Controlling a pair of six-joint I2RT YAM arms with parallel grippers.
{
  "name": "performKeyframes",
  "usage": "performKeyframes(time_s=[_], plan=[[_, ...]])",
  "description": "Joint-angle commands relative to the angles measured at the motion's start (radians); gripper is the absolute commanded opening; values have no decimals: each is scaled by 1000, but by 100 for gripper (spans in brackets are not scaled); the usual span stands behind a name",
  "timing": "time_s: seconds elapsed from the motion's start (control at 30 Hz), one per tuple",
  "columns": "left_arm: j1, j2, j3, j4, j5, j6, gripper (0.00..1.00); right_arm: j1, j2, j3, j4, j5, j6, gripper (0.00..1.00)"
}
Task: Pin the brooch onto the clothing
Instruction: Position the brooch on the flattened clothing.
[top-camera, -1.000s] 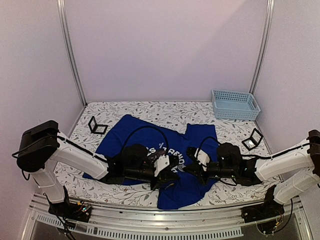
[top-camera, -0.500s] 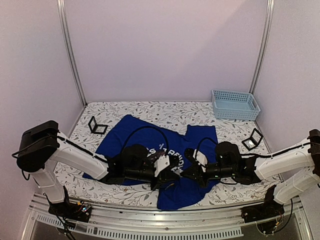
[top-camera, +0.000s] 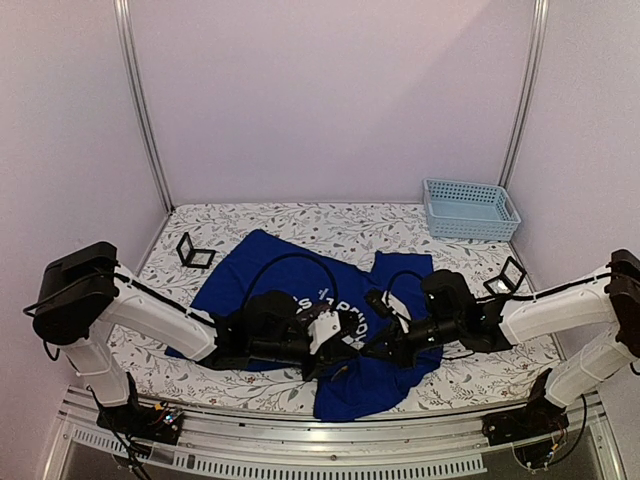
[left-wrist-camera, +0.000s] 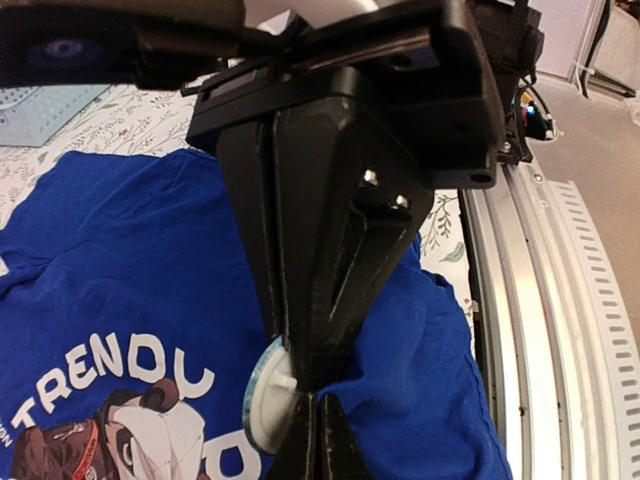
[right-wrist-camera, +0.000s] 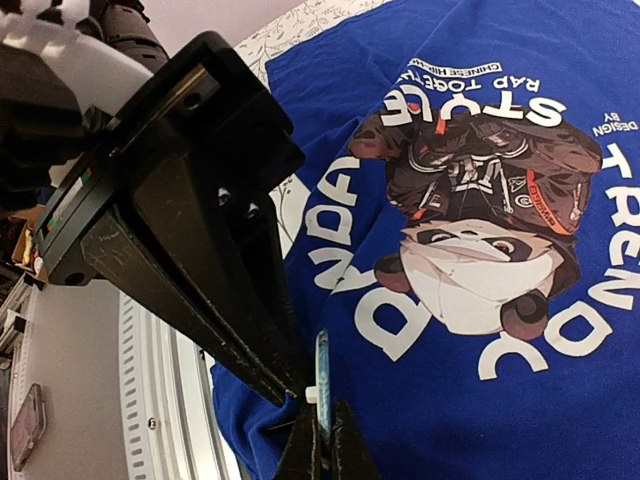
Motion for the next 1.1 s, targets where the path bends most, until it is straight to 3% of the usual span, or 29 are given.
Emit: performKeyframes(time_s=[0.0, 0.17, 0.33, 0.43, 0.57, 0.73, 0.87, 0.93, 1.07], plan=[[-6, -4, 23, -5, -89, -24, 2, -32, 34, 37, -36, -189, 107, 0], [-6, -2, 32, -26, -100, -51, 10, -56, 83, 60, -48, -298, 189, 0], [-8, -39, 11, -18, -132, -74, 33, -83, 94, 64, -70, -340, 258, 0], [-14, -90, -13, -6, -167, -102, 40, -114, 100, 59, -72, -355, 305, 0], [-69, -156, -36, -39, -280, -105, 39, -123, 119, 65, -86, -363, 330, 0], [-219, -126, -26, -67, -440, -100, 23, -123, 147, 66, -104, -361, 350, 0], [-255, -74, -41, -36, -522, -144, 28, -123, 155, 64, -104, -369, 356, 0], [-215, -88, -65, -14, -446, -204, 39, -124, 137, 63, -106, -355, 343, 0], [-143, -159, -155, 133, -168, -290, 62, -123, 123, 77, -118, -342, 308, 0]])
